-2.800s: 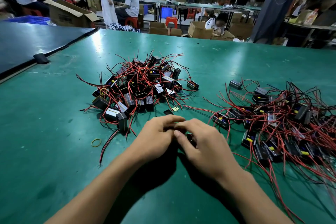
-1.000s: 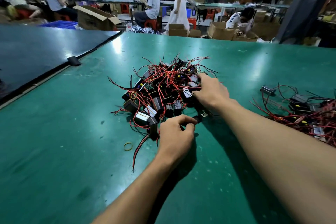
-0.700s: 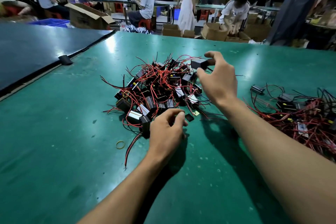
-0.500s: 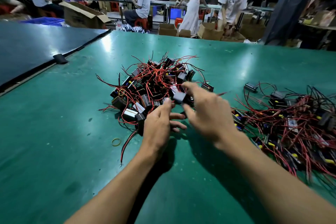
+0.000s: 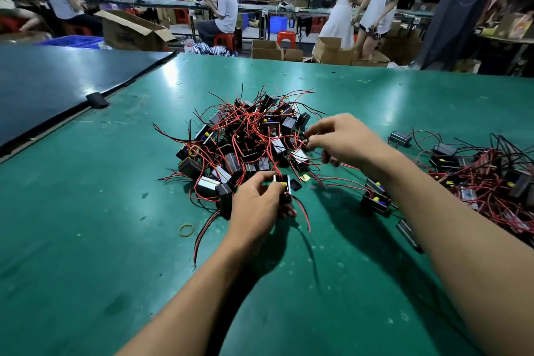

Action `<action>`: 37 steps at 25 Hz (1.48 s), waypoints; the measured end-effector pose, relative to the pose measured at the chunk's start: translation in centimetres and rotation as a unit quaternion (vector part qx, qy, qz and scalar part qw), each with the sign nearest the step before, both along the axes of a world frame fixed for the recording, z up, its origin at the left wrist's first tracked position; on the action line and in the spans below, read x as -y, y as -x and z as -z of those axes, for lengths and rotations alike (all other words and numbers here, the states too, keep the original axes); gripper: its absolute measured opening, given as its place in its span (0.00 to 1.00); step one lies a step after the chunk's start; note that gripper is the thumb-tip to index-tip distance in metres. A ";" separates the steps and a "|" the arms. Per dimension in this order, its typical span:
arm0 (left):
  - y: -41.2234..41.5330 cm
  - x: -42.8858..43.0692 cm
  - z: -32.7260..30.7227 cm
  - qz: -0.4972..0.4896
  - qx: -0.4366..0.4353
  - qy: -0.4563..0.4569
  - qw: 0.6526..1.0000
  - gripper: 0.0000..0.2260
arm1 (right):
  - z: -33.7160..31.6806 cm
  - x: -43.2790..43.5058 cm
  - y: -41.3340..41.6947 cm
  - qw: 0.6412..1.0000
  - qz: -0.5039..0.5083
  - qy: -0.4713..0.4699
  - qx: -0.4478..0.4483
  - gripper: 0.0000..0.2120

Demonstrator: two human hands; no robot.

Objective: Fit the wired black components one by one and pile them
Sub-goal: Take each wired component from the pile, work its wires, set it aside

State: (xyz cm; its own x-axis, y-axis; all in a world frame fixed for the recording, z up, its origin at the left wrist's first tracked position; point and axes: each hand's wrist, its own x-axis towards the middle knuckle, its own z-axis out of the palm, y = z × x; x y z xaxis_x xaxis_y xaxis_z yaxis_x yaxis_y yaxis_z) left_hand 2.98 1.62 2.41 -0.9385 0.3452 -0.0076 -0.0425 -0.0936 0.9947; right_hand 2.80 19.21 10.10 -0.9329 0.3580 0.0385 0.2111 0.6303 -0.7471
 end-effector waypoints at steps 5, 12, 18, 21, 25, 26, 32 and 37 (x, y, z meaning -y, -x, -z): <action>0.1 -0.1 0.5 -0.002 -0.059 0.050 0.997 0.09 | 4.2 1.2 5.9 0.988 0.010 -0.141 0.064 0.19; 0.4 -0.2 1.1 -0.016 -0.103 0.093 0.990 0.09 | 6.2 3.6 7.0 0.982 0.101 -0.158 -0.020 0.12; -0.2 0.1 0.8 -0.007 -0.097 0.103 0.990 0.08 | 2.4 1.5 4.2 0.957 0.210 0.089 -0.180 0.10; -0.6 0.3 0.6 0.027 -0.110 0.119 0.986 0.05 | 0.9 1.1 0.7 0.945 0.187 0.109 -0.244 0.09; -1.4 0.2 0.4 0.093 -0.147 0.155 0.972 0.04 | 1.9 1.4 -5.7 0.964 0.086 -0.060 -0.243 0.10; -1.5 0.2 0.4 0.103 -0.163 0.172 0.966 0.04 | 2.6 1.4 -7.0 0.968 0.065 -0.100 -0.221 0.12; -1.2 0.2 0.6 0.103 -0.179 0.230 0.951 0.05 | 6.4 0.9 -11.1 0.969 0.056 -0.219 -0.099 0.10; -1.0 0.6 0.4 0.105 -0.153 0.198 0.962 0.08 | 7.7 0.9 -11.6 0.967 0.057 -0.225 -0.107 0.10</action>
